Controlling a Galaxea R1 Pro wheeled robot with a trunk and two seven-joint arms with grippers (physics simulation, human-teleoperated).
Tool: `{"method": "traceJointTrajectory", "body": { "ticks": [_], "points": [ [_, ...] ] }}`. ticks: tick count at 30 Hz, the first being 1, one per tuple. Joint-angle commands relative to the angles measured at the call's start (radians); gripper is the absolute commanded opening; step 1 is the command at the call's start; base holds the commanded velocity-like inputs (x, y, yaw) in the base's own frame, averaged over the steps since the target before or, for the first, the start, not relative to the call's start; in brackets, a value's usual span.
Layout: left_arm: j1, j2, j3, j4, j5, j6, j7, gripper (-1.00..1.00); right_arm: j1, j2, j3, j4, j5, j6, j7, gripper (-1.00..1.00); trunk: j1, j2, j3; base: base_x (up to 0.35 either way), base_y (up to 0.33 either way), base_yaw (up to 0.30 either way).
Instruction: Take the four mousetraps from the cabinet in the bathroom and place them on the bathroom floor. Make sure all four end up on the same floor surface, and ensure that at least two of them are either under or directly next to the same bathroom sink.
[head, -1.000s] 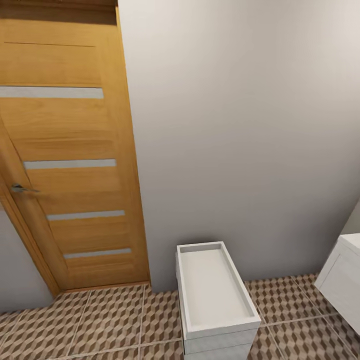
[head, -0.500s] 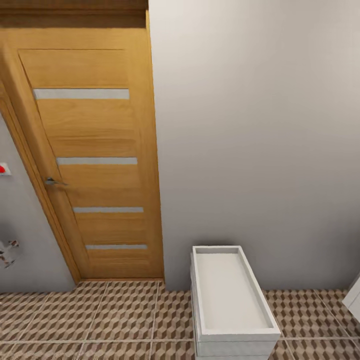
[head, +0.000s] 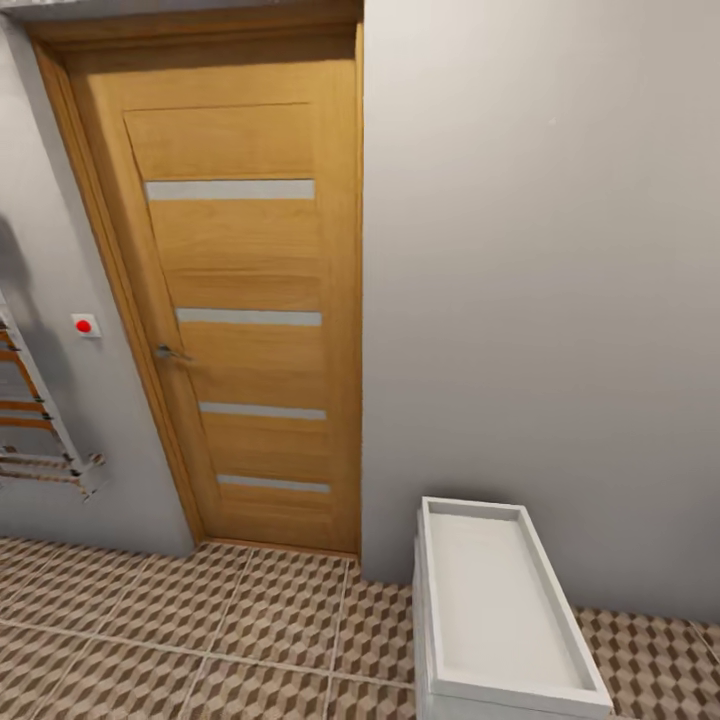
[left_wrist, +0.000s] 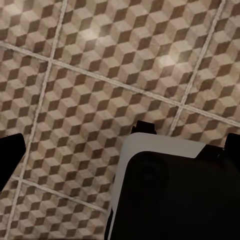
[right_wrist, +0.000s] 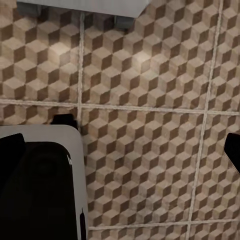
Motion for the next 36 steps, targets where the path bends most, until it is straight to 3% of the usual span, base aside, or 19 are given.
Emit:
{"method": "traceJointTrajectory", "body": {
  "ticks": [1,36],
  "points": [
    [-0.001,0.0,0.001,0.001,0.006,-0.004,0.001,1.0,-0.001,0.0,-0.003,0.003,0.002,-0.006,-0.002,1.0,0.0,-0.002,-0.002,0.0,0.0,0.28],
    [-0.001,0.0,0.002,0.0,0.004,-0.004,0.001,1.0,0.01,0.012,-0.003,0.003,0.004,-0.002,0.012,1.0,0.0,-0.002,-0.002,0.0,0.0,0.293]
  ]
}}
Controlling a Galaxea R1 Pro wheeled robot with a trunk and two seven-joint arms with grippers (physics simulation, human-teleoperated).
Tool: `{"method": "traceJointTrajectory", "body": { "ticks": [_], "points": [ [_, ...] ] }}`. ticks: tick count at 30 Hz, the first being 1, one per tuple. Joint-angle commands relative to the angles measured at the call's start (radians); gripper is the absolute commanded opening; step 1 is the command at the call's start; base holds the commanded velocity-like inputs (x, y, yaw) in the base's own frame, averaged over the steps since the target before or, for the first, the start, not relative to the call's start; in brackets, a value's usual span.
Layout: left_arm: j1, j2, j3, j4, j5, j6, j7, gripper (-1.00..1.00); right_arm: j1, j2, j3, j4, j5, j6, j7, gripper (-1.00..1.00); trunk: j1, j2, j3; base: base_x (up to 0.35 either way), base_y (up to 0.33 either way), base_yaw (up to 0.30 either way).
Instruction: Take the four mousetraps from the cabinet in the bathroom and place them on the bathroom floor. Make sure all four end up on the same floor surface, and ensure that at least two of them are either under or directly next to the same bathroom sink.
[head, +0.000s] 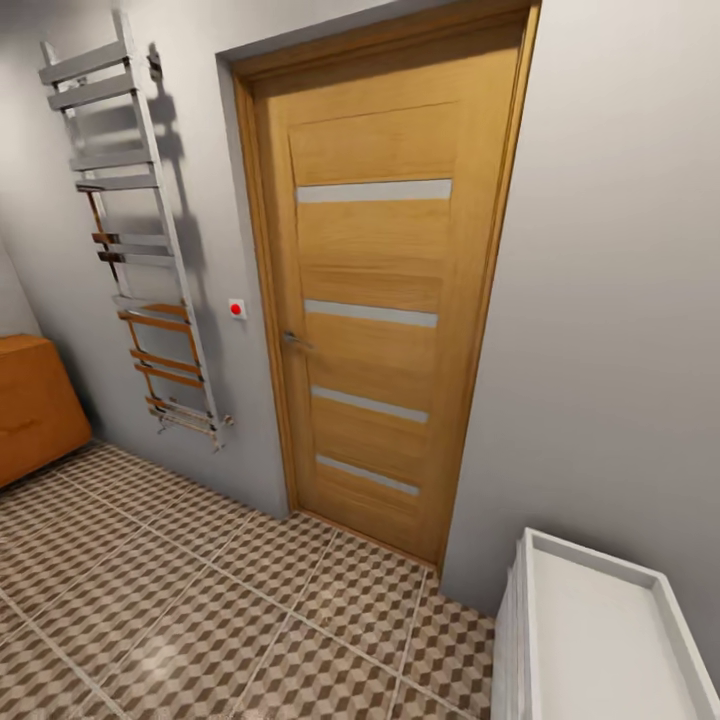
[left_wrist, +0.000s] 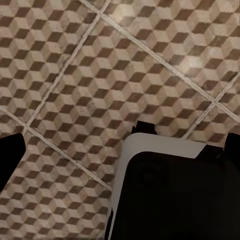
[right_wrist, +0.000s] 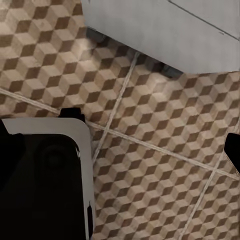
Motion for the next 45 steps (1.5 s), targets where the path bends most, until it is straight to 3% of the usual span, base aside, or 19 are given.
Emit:
{"method": "traceJointTrajectory", "body": {
  "ticks": [1,45],
  "points": [
    [-0.001,0.0,0.001,0.001,0.006,-0.004,0.001,1.0,-0.001,0.0,-0.003,0.003,0.002,-0.006,-0.001,1.0,0.0,-0.002,-0.002,0.0,0.0,0.3],
    [-0.001,0.0,0.001,0.001,0.007,-0.004,0.001,1.0,-0.001,0.002,-0.002,0.003,0.003,0.021,0.002,1.0,0.0,-0.002,-0.002,0.0,0.0,0.3]
  ]
}}
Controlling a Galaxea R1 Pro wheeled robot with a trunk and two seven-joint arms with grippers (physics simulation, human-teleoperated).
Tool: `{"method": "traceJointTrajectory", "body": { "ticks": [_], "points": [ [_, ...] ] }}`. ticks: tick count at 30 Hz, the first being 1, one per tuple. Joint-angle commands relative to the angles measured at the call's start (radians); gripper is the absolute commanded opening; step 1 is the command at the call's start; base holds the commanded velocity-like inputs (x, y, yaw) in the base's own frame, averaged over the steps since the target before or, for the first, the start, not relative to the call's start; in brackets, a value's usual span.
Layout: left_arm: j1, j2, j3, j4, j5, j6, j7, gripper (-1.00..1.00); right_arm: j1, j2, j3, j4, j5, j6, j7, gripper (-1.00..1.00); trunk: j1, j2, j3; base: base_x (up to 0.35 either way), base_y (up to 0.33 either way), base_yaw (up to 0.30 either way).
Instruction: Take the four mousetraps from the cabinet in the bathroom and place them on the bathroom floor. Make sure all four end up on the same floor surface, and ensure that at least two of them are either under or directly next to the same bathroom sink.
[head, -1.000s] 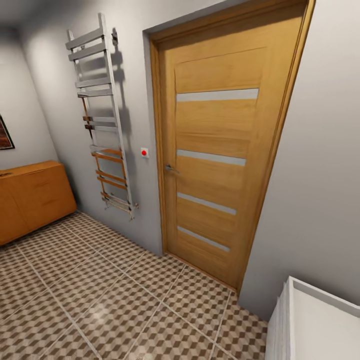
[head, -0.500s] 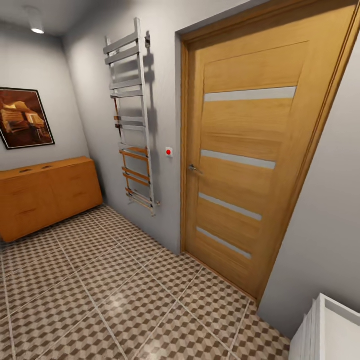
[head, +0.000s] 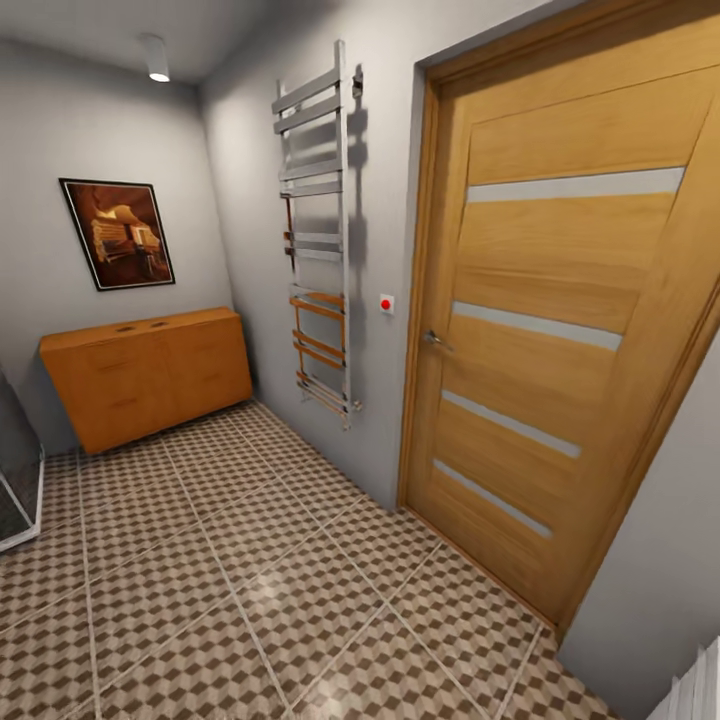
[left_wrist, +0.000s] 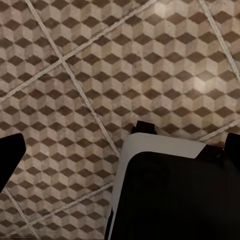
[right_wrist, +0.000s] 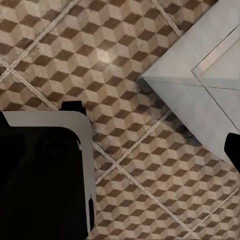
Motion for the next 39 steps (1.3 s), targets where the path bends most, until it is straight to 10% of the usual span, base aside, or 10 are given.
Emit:
{"method": "traceJointTrajectory", "body": {
  "ticks": [1,39],
  "points": [
    [-0.001,0.0,0.001,0.001,0.006,-0.003,0.001,1.0,-0.002,0.0,-0.003,0.003,0.002,-0.006,0.0,1.0,0.0,-0.002,-0.002,0.0,0.0,0.3],
    [-0.001,0.0,0.001,0.001,0.007,-0.003,0.001,1.0,0.004,0.001,-0.003,0.002,0.002,-0.014,-0.003,1.0,0.0,-0.002,-0.002,0.0,0.0,0.3]
  ]
}}
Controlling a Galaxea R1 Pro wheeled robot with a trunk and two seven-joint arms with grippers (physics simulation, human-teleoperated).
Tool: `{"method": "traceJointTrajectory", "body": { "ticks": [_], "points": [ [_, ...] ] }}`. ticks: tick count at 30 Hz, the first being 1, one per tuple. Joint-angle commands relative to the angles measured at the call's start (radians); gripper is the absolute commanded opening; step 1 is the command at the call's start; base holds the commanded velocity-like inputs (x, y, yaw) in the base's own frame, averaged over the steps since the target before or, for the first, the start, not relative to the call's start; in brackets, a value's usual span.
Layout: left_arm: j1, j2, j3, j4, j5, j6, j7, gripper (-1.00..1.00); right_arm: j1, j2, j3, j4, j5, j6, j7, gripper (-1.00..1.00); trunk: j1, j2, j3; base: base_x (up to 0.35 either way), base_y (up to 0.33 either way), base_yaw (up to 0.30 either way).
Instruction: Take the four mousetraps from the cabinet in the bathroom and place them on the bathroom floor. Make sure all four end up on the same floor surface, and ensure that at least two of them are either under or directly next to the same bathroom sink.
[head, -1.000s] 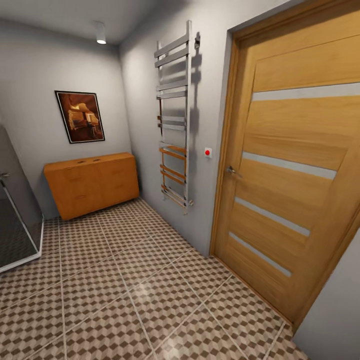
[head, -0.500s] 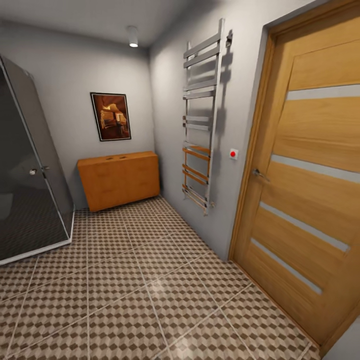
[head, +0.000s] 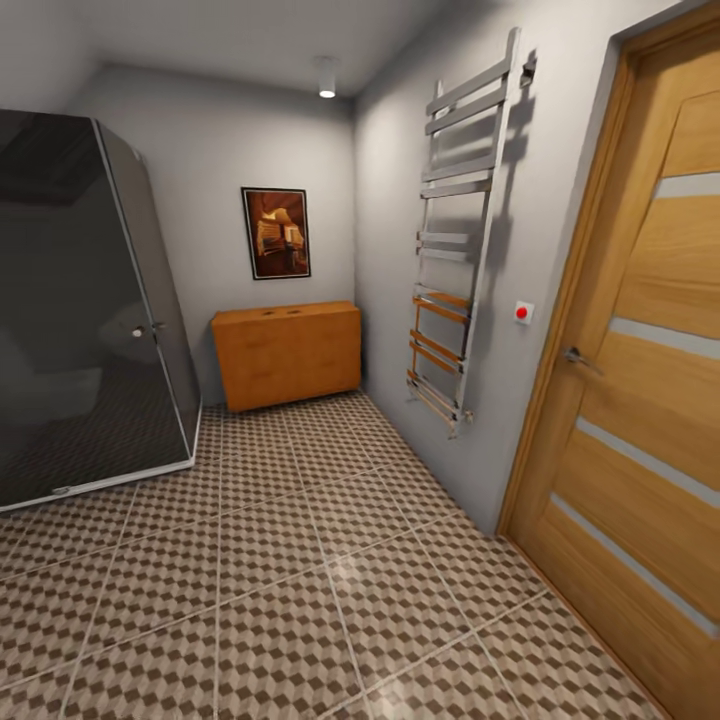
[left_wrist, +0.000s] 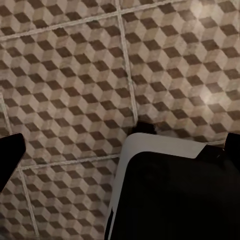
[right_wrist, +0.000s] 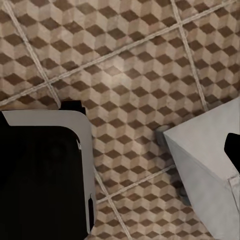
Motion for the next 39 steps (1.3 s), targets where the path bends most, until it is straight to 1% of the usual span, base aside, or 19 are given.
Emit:
{"method": "traceJointTrajectory", "body": {
  "ticks": [1,17,18,19,20,23,29,39],
  "points": [
    [-0.001,0.0,0.001,0.001,0.006,-0.003,0.001,1.0,-0.001,0.0,-0.003,0.003,0.002,-0.006,-0.001,1.0,0.0,-0.002,-0.002,0.0,0.0,0.3],
    [-0.001,0.0,0.001,0.001,0.007,-0.003,0.001,1.0,-0.002,0.006,-0.002,0.002,0.005,-0.007,-0.005,1.0,0.0,-0.002,-0.002,0.0,0.0,0.3],
    [-0.001,0.0,0.001,0.001,0.007,-0.003,0.001,1.0,-0.002,0.009,-0.002,0.002,0.005,-0.007,-0.006,1.0,0.0,-0.002,-0.002,0.0,0.0,0.3],
    [-0.001,0.0,0.001,0.001,0.006,-0.003,0.001,1.0,-0.002,0.029,-0.002,0.001,0.008,-0.008,-0.009,1.0,0.0,-0.002,-0.002,0.0,0.0,0.3],
    [-0.001,0.0,0.001,0.001,0.006,-0.003,0.001,1.0,-0.002,0.029,-0.002,0.001,0.008,-0.008,-0.009,1.0,0.0,-0.002,-0.002,0.0,0.0,0.3],
    [-0.001,-0.002,0.001,0.001,0.007,-0.003,-0.001,1.0,-0.002,0.042,-0.002,0.001,0.009,-0.008,-0.012,1.0,0.0,-0.002,-0.002,0.0,0.0,0.3],
    [-0.001,-0.018,0.002,0.002,0.007,-0.003,-0.003,1.0,-0.003,0.052,-0.003,0.001,0.009,-0.008,-0.014,1.0,0.0,-0.002,-0.002,0.0,0.0,0.3],
    [-0.001,-0.041,0.001,0.005,0.008,-0.002,-0.004,1.0,-0.002,0.055,-0.003,0.001,0.006,-0.01,-0.016,1.0,0.0,-0.002,-0.002,0.0,0.0,0.3]
  ]
}}
